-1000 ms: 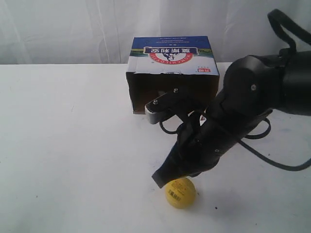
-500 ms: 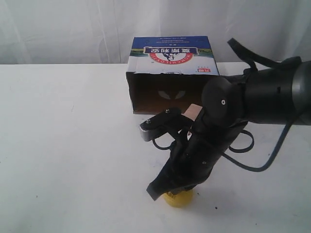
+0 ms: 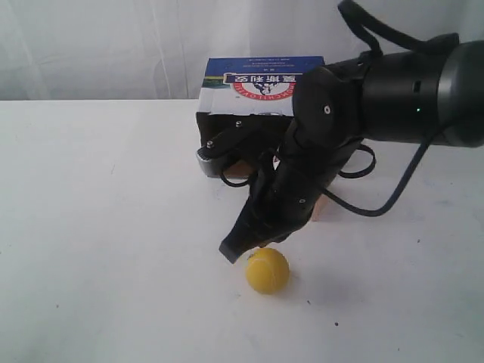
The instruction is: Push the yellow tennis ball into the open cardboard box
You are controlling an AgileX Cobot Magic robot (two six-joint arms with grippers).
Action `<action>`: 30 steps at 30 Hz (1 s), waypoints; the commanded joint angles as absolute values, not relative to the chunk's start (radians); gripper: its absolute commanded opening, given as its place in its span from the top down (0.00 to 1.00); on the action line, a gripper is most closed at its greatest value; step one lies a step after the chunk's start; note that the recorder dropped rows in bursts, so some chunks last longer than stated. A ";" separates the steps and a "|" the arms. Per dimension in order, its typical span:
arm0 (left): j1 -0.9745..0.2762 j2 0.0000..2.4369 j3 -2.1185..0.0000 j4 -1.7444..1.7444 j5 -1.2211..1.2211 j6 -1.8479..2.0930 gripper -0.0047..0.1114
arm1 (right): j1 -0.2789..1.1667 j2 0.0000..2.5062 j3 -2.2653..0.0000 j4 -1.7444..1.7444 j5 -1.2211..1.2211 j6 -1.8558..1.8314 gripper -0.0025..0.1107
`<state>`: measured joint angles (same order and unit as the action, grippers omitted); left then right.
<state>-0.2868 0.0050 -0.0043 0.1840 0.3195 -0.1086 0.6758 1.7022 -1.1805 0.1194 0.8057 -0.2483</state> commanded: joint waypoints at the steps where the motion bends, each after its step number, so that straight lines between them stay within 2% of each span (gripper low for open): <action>1: -0.292 0.000 0.000 0.187 0.334 -0.106 0.96 | 0.677 1.698 -1.183 0.026 0.863 -0.204 0.98; 8: -0.292 0.000 0.000 0.187 0.334 -0.106 0.96 | 0.677 1.850 -1.193 0.007 0.662 -0.202 0.98; 12: -0.292 0.000 0.000 0.187 0.334 -0.106 0.96 | 0.677 1.912 -1.209 0.000 0.648 -0.197 0.98; 23: -0.292 0.000 0.000 0.187 0.334 -0.106 0.96 | 0.677 1.887 -1.211 0.000 0.650 -0.170 0.98; 30: -0.292 0.000 0.000 0.187 0.334 -0.106 0.96 | 0.677 1.885 -1.288 -0.008 0.648 -0.170 0.98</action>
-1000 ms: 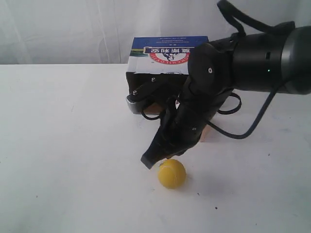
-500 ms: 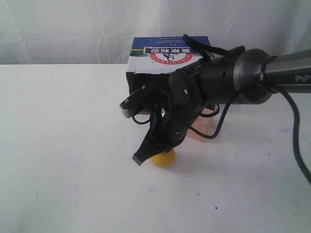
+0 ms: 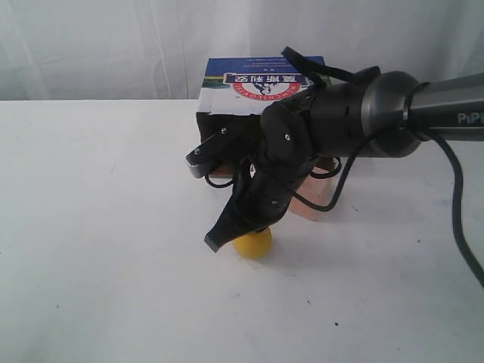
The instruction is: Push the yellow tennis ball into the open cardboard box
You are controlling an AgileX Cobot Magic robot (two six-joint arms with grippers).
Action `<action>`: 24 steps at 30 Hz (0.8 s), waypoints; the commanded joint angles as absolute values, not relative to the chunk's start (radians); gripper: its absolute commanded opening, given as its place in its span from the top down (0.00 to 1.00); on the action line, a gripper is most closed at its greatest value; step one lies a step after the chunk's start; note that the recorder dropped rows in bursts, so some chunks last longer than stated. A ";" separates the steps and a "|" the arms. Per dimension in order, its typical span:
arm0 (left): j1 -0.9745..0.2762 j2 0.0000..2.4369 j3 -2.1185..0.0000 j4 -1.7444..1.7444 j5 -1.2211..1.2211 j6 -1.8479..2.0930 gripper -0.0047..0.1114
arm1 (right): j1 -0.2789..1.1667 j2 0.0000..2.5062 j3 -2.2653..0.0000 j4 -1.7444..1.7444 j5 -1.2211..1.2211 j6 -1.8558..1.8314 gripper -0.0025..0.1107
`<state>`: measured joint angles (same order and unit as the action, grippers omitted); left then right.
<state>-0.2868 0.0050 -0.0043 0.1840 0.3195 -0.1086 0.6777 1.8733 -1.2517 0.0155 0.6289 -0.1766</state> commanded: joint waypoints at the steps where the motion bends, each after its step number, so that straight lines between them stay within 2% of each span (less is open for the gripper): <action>1: -0.292 0.000 0.000 0.187 0.334 -0.106 0.96 | 0.677 1.885 -1.304 -0.015 0.652 -0.170 0.98; 15: -0.292 0.000 0.000 0.187 0.334 -0.106 0.96 | 0.705 1.834 -1.355 -0.014 0.820 -0.146 0.98; 24: -0.292 0.000 0.000 0.187 0.334 -0.106 0.96 | 0.695 1.914 -1.333 -0.063 0.824 -0.109 0.98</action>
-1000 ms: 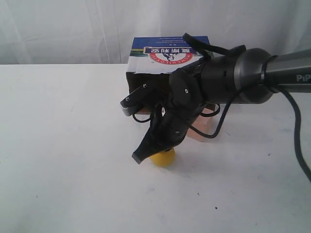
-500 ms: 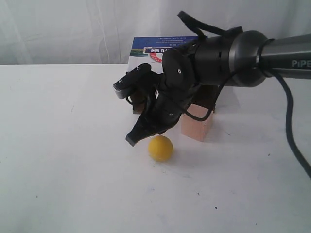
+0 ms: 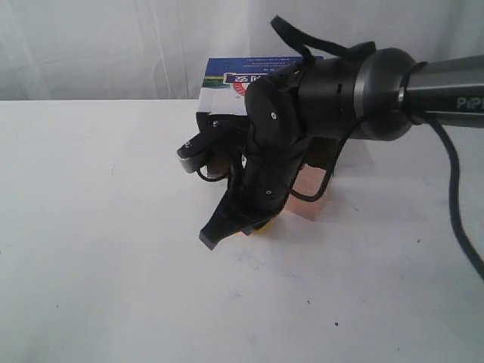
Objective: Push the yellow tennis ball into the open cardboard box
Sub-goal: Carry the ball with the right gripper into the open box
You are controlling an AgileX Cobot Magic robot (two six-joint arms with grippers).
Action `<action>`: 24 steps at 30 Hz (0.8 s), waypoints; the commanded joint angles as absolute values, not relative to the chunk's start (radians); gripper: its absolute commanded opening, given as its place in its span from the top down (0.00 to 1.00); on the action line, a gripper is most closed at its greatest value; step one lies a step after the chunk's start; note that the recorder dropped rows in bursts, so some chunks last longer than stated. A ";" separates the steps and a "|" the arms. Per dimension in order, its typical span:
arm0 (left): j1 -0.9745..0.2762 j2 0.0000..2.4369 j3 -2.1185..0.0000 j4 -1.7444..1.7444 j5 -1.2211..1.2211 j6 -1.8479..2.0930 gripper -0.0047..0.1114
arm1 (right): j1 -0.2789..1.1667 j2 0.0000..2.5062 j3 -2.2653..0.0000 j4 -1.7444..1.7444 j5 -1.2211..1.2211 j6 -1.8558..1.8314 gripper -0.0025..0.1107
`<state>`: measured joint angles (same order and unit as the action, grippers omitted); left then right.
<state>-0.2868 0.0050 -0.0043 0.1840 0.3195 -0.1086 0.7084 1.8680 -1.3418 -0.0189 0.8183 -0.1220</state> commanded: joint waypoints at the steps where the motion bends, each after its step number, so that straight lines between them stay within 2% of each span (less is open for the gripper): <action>1: -0.292 0.000 0.000 0.187 0.334 -0.106 0.96 | 0.690 1.932 -1.333 -0.078 0.815 -0.109 0.98; 5: -0.292 0.000 0.000 0.187 0.334 -0.106 0.96 | 0.609 2.075 -1.420 -0.226 0.598 -0.109 0.98; 8: -0.292 0.000 0.000 0.187 0.334 -0.106 0.96 | 0.607 2.037 -1.600 -0.292 0.657 -0.107 0.98; 10: -0.292 0.000 0.000 0.187 0.334 -0.106 0.96 | 0.619 1.946 -1.644 -0.308 0.676 -0.097 0.98; 14: -0.292 0.000 0.000 0.187 0.334 -0.106 0.96 | 0.630 1.876 -1.561 -0.297 0.791 -0.038 0.98; 24: -0.292 0.000 0.000 0.187 0.334 -0.106 0.96 | 0.659 1.757 -1.332 -0.169 0.741 0.164 0.98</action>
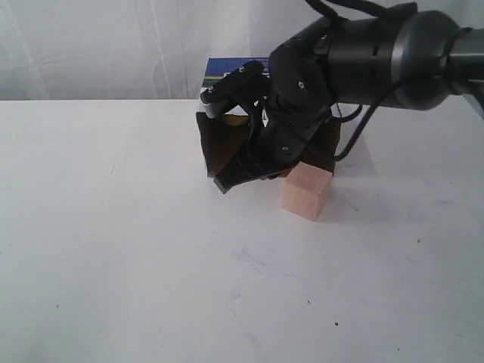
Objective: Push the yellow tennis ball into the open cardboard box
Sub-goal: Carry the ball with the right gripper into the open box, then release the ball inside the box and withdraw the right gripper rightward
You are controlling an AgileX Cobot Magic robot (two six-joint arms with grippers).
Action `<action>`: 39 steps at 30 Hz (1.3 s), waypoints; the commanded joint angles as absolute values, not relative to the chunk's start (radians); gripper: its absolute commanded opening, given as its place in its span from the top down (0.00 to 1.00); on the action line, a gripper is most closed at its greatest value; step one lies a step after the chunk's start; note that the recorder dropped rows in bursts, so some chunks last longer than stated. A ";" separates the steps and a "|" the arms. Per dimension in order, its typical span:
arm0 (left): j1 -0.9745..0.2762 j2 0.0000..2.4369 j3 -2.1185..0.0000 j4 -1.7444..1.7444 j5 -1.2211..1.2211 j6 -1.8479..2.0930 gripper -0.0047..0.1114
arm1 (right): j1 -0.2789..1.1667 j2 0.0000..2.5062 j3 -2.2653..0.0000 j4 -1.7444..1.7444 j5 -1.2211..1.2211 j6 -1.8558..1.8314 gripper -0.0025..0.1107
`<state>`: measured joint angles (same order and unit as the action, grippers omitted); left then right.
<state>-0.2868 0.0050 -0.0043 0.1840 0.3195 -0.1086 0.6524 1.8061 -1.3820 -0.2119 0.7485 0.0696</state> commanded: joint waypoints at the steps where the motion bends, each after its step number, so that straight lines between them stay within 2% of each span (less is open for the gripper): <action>1: -0.292 0.000 0.000 0.187 0.334 -0.106 0.96 | 0.659 1.749 -1.321 -0.153 0.735 0.166 0.98; 11: -0.292 0.000 0.000 0.187 0.334 -0.106 0.96 | 0.656 1.665 -1.160 -0.129 0.527 0.166 0.98; 24: -0.292 0.000 0.000 0.187 0.334 -0.106 0.96 | 0.656 1.541 -0.855 -0.126 -0.104 0.164 0.98; 39: -0.292 0.000 0.000 0.187 0.334 -0.106 0.96 | 0.647 1.184 -0.613 -0.124 -0.053 0.164 0.98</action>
